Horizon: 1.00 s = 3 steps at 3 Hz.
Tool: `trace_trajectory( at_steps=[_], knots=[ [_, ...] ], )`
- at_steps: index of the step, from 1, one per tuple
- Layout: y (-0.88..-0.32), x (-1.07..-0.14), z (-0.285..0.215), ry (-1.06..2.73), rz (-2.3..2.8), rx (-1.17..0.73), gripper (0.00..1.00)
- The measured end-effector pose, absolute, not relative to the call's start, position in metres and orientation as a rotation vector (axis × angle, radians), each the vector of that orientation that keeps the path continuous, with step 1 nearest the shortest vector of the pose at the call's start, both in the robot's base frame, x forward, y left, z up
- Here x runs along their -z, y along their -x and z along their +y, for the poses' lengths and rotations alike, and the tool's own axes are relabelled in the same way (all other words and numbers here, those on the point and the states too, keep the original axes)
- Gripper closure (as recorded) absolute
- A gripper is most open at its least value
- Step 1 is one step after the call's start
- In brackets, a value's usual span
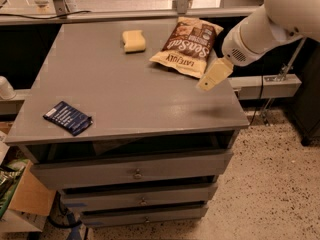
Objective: Move brown chip bag near rxbar blueberry
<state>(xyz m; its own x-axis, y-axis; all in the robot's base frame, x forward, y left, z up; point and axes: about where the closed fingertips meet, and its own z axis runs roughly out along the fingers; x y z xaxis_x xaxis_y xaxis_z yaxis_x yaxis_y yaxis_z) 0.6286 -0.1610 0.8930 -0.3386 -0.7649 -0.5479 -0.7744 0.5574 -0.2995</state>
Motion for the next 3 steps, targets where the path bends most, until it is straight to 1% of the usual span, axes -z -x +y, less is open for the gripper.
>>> trace_trajectory(
  at_steps=[1,2,3],
  knots=[
    [-0.634,-0.890,-0.163,1.185,2.133,-0.028,0.00],
    [-0.656,-0.879,-0.163,1.083,2.129,-0.059,0.00],
    [-0.691,-0.867,-0.163,0.965,2.130,-0.088,0.00]
  ],
)
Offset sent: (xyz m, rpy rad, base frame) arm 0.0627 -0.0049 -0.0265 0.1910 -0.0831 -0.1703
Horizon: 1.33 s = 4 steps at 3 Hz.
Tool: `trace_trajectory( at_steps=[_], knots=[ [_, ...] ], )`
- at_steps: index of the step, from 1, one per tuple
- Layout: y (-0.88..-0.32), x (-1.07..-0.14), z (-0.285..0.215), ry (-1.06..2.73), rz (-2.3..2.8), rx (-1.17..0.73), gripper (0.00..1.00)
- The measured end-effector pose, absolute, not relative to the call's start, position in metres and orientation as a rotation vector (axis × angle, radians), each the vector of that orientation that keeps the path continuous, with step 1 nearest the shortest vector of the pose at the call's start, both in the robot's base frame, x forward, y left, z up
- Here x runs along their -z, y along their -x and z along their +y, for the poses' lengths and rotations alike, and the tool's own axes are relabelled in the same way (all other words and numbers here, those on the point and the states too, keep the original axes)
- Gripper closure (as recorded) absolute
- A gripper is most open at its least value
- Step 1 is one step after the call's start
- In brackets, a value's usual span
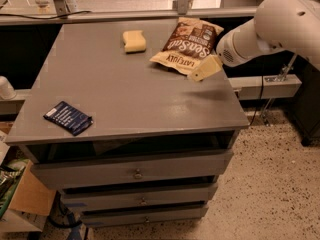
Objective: Move brown chip bag near rxbar blueberry
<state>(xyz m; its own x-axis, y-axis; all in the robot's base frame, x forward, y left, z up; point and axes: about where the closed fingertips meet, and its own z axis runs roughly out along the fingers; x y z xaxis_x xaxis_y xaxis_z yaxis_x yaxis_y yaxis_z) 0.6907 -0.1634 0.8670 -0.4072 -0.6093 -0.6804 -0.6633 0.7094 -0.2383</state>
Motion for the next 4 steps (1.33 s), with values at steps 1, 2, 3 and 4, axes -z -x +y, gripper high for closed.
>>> trace_trajectory(
  at_steps=[1,2,3,4],
  knots=[
    [-0.722,-0.860,-0.158,0.886,2.128,-0.119,0.00],
    [-0.750,-0.848,-0.145,0.838,2.134,-0.152,0.00],
    [-0.773,-0.831,-0.136,0.803,2.151,-0.173,0.00],
    [-0.788,-0.825,-0.136,0.772,2.151,-0.168,0.18]
  ],
)
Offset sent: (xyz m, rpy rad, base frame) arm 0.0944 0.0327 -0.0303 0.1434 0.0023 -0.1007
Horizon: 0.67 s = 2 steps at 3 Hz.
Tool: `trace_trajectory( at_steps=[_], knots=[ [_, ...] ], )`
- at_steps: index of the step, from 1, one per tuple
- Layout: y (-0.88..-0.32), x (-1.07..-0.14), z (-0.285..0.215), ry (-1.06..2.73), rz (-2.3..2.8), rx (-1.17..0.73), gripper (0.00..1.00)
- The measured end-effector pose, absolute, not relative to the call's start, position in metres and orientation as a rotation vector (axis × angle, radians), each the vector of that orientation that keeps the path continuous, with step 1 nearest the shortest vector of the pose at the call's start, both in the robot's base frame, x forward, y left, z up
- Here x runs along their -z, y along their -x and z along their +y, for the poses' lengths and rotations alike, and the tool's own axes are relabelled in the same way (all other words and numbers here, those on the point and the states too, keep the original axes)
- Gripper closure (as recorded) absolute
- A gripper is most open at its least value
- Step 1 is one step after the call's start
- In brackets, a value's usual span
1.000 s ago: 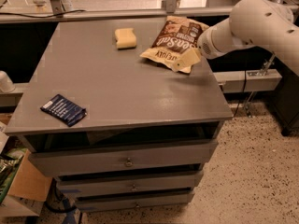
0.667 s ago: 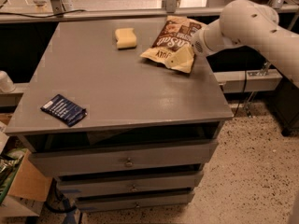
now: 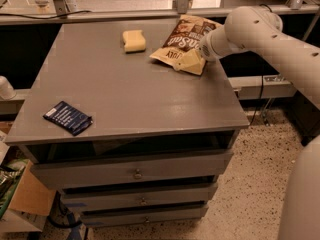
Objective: Move brown chip bag near rxbar blueberry
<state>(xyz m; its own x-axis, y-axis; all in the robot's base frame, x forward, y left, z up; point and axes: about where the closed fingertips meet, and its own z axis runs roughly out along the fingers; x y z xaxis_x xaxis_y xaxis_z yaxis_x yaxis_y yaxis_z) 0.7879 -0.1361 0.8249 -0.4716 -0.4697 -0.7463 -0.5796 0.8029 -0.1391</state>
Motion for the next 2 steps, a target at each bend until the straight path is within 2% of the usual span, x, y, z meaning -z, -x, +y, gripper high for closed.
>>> trace_trajectory(
  at_steps=[2],
  knots=[
    [-0.790,-0.855,-0.142,0.780,2.079,-0.127,0.65]
  ],
)
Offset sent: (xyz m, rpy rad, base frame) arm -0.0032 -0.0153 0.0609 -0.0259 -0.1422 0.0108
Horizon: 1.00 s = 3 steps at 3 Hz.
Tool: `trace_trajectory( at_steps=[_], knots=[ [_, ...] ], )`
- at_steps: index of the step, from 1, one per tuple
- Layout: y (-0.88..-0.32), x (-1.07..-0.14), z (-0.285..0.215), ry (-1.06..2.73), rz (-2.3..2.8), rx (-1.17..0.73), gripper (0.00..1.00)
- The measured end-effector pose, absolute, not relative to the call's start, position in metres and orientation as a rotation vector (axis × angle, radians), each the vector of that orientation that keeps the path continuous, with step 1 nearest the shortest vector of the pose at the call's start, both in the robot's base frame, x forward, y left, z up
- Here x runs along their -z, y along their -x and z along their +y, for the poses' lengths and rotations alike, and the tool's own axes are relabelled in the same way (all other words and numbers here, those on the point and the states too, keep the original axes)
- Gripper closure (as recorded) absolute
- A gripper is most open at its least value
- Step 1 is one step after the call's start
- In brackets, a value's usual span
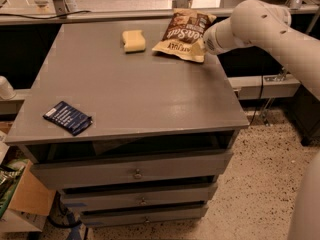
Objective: Move brown chip bag near rxbar blueberry
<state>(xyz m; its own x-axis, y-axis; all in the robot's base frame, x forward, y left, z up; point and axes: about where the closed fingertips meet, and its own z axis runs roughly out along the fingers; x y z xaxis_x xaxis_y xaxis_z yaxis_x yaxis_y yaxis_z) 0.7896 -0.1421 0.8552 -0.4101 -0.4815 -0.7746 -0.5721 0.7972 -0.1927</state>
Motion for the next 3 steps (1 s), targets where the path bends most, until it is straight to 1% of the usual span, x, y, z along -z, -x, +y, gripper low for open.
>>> trace_trajectory(
  at_steps=[1,2,3],
  knots=[
    [-0.778,-0.873,-0.142,0.806,2.033,-0.112,0.87],
    [-0.763,-0.875,-0.140,0.835,2.021,-0.113,1.00],
    [-0.759,-0.872,-0.138,0.854,2.022,-0.119,0.86]
  ],
)
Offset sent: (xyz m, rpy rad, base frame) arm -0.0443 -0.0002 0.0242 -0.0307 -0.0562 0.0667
